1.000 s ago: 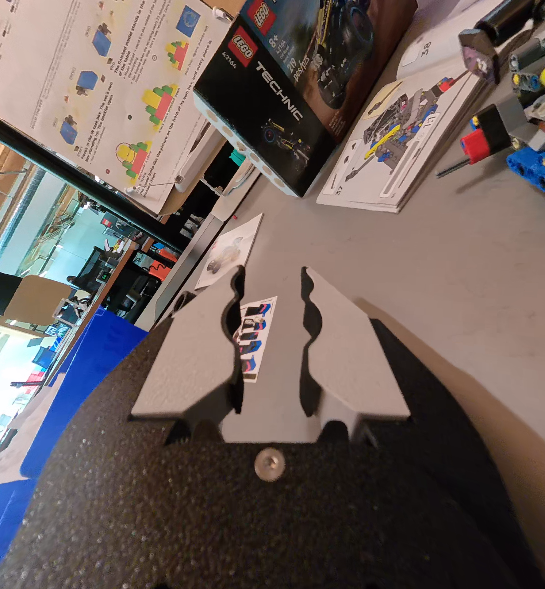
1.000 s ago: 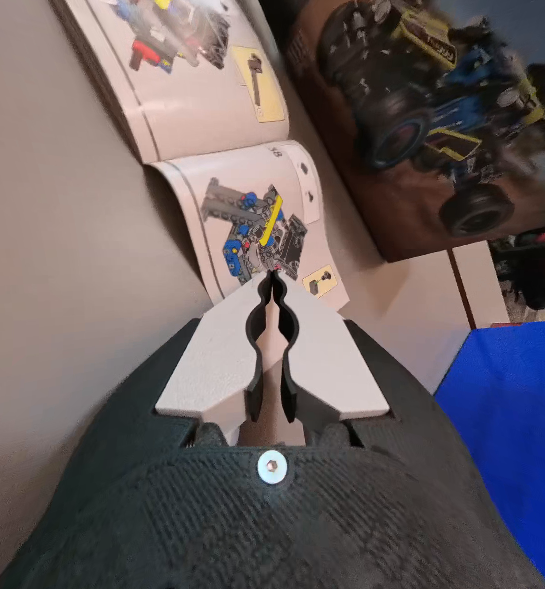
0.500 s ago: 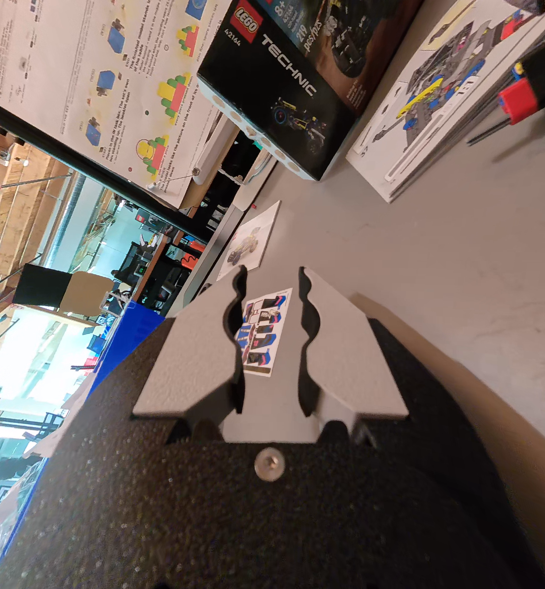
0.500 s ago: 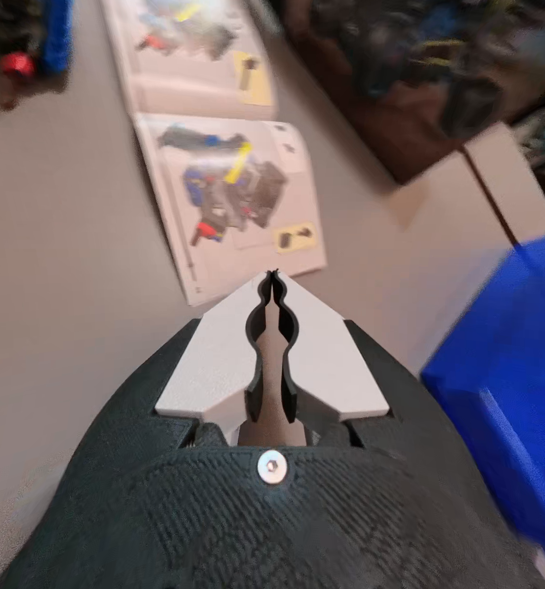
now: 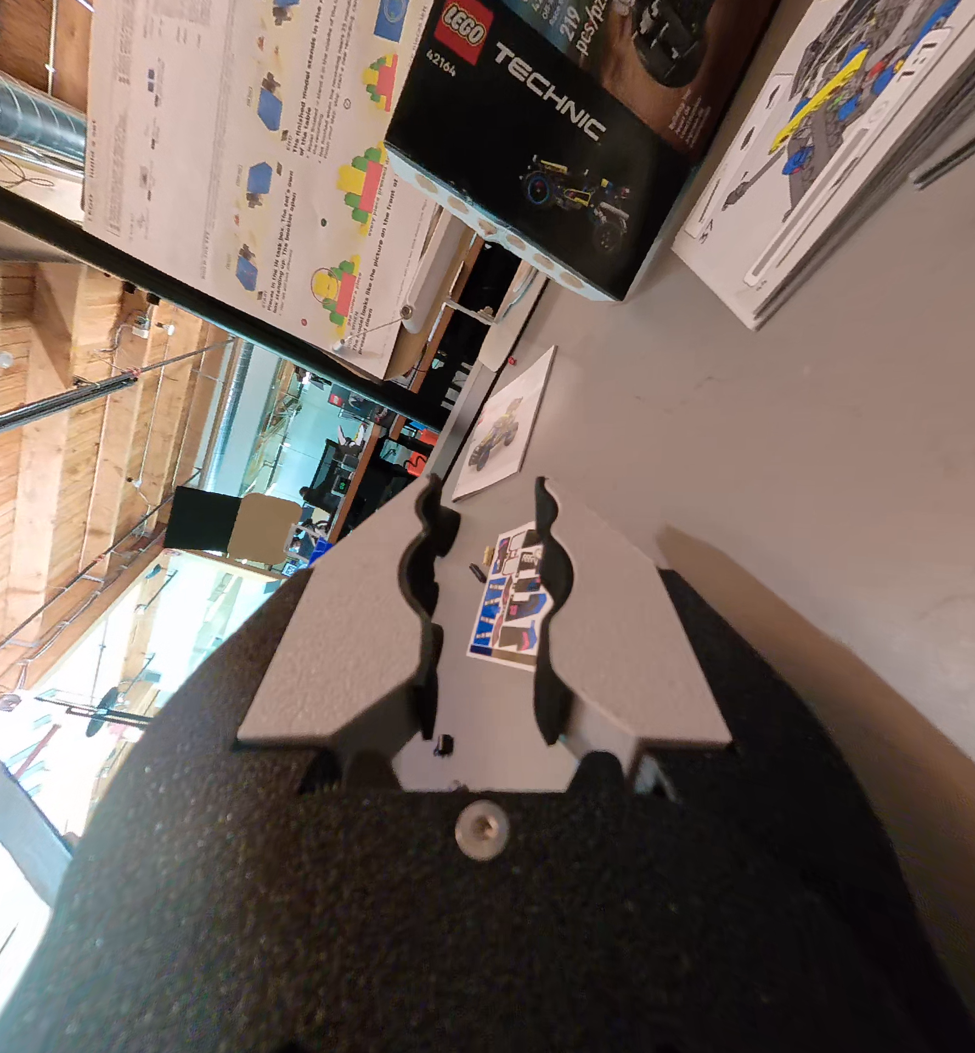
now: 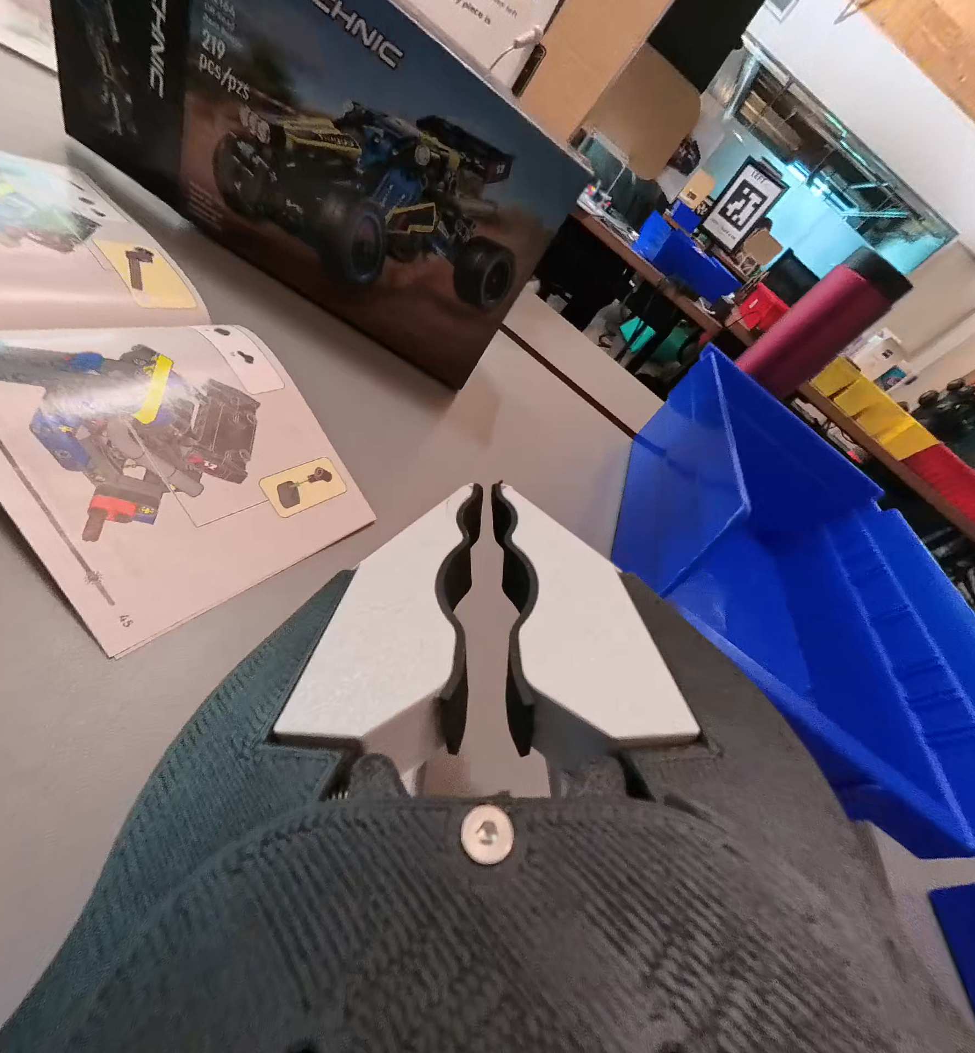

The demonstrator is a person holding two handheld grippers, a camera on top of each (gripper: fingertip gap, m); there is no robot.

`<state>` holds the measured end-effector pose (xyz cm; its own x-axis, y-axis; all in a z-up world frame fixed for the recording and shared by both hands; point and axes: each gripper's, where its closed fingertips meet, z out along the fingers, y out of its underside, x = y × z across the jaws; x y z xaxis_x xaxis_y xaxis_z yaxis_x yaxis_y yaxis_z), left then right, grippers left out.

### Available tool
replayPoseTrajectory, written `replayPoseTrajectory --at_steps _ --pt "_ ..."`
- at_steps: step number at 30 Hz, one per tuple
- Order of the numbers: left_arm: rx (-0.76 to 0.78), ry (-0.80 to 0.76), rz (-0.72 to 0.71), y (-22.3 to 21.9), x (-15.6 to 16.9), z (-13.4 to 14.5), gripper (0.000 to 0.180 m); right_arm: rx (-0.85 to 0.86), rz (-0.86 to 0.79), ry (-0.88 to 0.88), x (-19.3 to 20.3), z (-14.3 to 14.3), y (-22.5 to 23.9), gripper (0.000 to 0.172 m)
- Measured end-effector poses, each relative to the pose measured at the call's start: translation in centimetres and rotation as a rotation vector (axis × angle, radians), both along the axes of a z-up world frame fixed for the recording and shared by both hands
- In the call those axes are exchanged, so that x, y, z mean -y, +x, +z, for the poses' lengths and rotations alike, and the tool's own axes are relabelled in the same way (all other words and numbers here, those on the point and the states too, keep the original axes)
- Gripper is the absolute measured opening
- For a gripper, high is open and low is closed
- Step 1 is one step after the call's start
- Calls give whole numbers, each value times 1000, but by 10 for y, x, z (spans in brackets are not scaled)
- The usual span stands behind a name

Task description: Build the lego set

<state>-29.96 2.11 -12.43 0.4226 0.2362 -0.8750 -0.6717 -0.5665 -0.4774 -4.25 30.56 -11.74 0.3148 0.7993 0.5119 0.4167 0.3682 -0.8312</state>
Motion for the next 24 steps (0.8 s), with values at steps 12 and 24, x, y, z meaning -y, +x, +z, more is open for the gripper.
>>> replayPoseTrajectory --at_steps 12,24 --pt "63 132 7 -7 11 18 28 -186 -57 -8 -9 26 9 0" --pt "102 157 11 -12 15 18 27 -271 -38 65 -4 45 13 0"
